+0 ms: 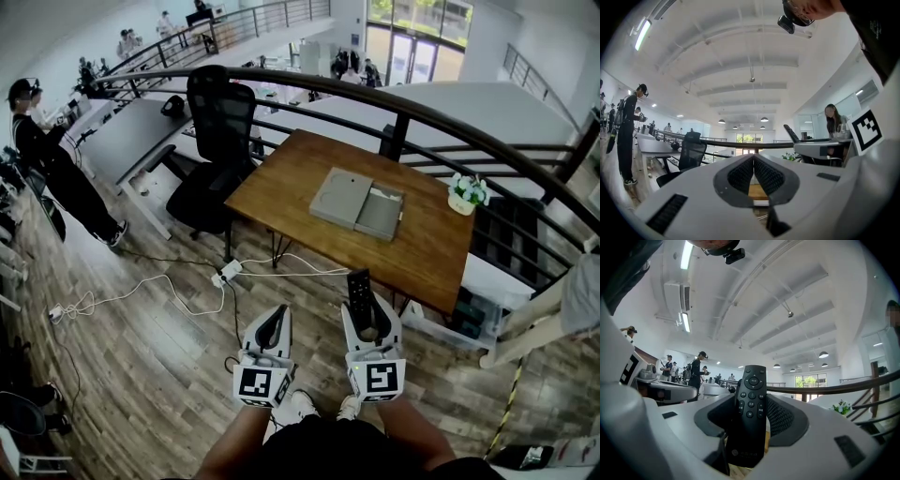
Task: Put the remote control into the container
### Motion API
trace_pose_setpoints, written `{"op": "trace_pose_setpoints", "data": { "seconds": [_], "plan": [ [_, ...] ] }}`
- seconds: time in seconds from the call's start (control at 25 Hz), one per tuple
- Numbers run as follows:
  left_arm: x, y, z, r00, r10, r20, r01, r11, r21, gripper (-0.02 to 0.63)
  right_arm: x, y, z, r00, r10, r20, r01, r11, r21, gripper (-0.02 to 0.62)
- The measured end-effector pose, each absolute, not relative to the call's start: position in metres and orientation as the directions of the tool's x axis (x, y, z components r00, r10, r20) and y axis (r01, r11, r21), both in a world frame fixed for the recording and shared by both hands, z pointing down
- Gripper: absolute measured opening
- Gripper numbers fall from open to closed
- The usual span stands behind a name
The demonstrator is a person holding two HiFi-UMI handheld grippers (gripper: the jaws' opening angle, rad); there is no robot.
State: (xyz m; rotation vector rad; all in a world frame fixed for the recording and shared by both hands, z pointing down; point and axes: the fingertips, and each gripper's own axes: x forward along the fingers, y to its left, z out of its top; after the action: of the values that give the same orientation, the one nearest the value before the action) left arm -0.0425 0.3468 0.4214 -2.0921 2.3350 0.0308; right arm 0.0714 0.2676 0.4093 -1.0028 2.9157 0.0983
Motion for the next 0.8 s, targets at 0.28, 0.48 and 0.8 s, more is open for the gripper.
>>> {"op": "trace_pose_setpoints", "data": {
  "seconds": [0.28,0.48,0.8],
  "plan": [
    [-0.065,0.352,0.418,-0.082,-0.996,-0.026,-0.997,0.082,0.010,0.008,0.050,0.275,0.409,-0.801,-0.596,-0.053,-0.599,0.799,0.056,0.216],
    [-0.072,0.349,0.415,-0.070,-0.997,-0.040,-0.998,0.069,0.006,0.008,0.040,0.278,0.405,-0.807,-0.587,-0.069,-0.591,0.803,0.076,0.218],
    [-0.075,0.313,0.414,-0.066,-0.997,-0.031,-0.998,0.066,-0.010,0.008,0.035,0.243,0.407,-0.825,-0.562,-0.055,-0.565,0.822,0.074,0.216]
  ]
}}
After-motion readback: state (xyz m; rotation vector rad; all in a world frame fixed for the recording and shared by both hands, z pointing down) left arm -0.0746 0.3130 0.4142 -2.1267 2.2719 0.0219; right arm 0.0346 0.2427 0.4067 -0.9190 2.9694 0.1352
